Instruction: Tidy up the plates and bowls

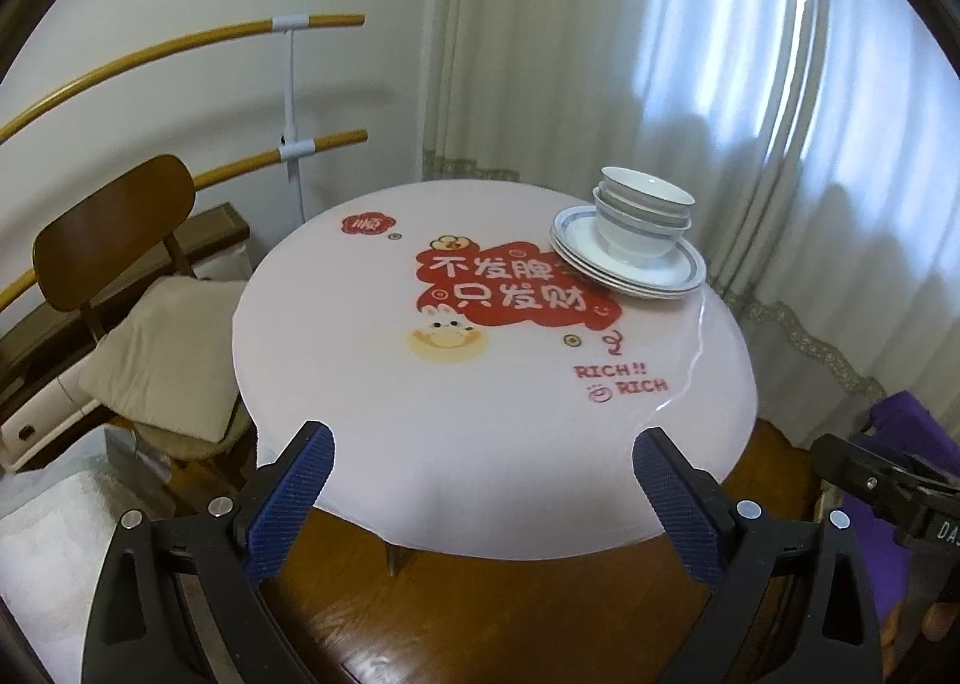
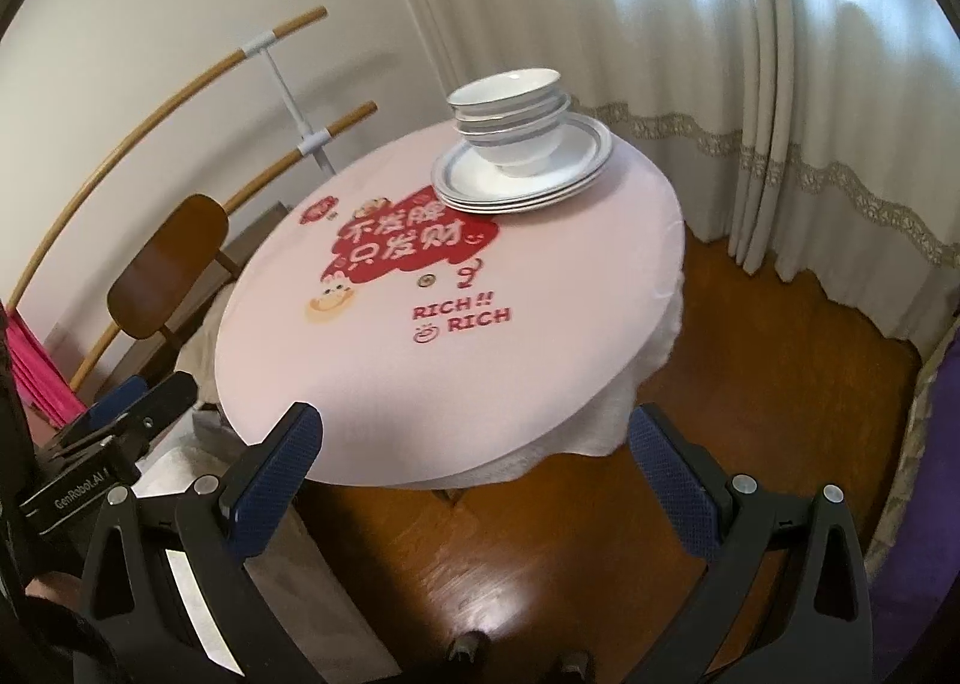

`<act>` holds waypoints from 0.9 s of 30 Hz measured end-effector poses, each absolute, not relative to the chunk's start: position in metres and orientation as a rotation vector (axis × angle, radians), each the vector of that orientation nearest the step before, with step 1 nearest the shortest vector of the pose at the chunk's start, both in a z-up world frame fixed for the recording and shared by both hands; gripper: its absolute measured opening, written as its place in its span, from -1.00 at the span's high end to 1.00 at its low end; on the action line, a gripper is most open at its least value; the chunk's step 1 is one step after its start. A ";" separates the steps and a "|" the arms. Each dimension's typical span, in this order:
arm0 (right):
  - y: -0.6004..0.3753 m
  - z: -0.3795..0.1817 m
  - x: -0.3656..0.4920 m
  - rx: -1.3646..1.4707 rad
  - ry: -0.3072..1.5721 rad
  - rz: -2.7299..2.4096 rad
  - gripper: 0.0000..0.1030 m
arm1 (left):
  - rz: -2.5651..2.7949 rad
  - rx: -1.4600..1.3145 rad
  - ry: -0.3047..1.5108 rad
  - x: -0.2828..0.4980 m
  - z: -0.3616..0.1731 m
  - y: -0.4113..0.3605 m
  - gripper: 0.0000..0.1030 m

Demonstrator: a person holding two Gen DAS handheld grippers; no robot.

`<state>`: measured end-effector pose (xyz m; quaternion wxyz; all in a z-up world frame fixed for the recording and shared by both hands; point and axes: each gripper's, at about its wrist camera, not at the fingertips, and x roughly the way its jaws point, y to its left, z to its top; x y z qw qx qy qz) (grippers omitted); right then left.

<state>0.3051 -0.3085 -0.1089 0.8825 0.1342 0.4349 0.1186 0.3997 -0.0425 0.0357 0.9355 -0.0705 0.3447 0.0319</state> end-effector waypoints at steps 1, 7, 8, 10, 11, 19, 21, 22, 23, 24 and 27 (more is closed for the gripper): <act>-0.304 -0.113 0.300 0.279 0.893 0.245 -1.00 | 0.051 -0.141 0.686 0.394 0.031 -0.041 -0.91; -0.280 -0.123 0.251 0.254 0.797 0.242 -1.00 | -0.012 -0.114 0.571 0.342 0.008 -0.039 -0.91; -0.276 -0.121 0.238 0.243 0.778 0.234 -1.00 | -0.014 -0.114 0.550 0.325 0.007 -0.039 -0.91; -0.270 -0.115 0.214 0.236 0.746 0.222 -1.00 | -0.019 -0.111 0.520 0.300 0.007 -0.039 -0.91; -0.267 -0.110 0.201 0.233 0.726 0.216 -1.00 | -0.026 -0.113 0.497 0.281 0.010 -0.039 -0.91; -0.249 -0.042 0.083 0.187 0.593 0.133 -1.00 | -0.029 -0.072 0.363 0.142 0.052 -0.043 -0.99; -0.247 -0.028 0.066 0.182 0.567 0.120 -1.00 | -0.020 -0.064 0.331 0.110 0.064 -0.043 -0.99; -0.246 -0.020 0.055 0.180 0.553 0.113 -1.00 | -0.008 -0.059 0.320 0.094 0.070 -0.042 -0.99; -0.245 -0.012 0.042 0.179 0.535 0.112 -1.00 | -0.007 -0.057 0.310 0.081 0.074 -0.042 -0.99; -0.245 -0.005 0.033 0.177 0.520 0.110 -1.00 | -0.011 -0.056 0.301 0.068 0.077 -0.041 -0.99; -0.241 0.019 0.003 0.156 0.463 0.098 -1.00 | -0.021 -0.060 0.263 0.030 0.089 -0.039 -0.99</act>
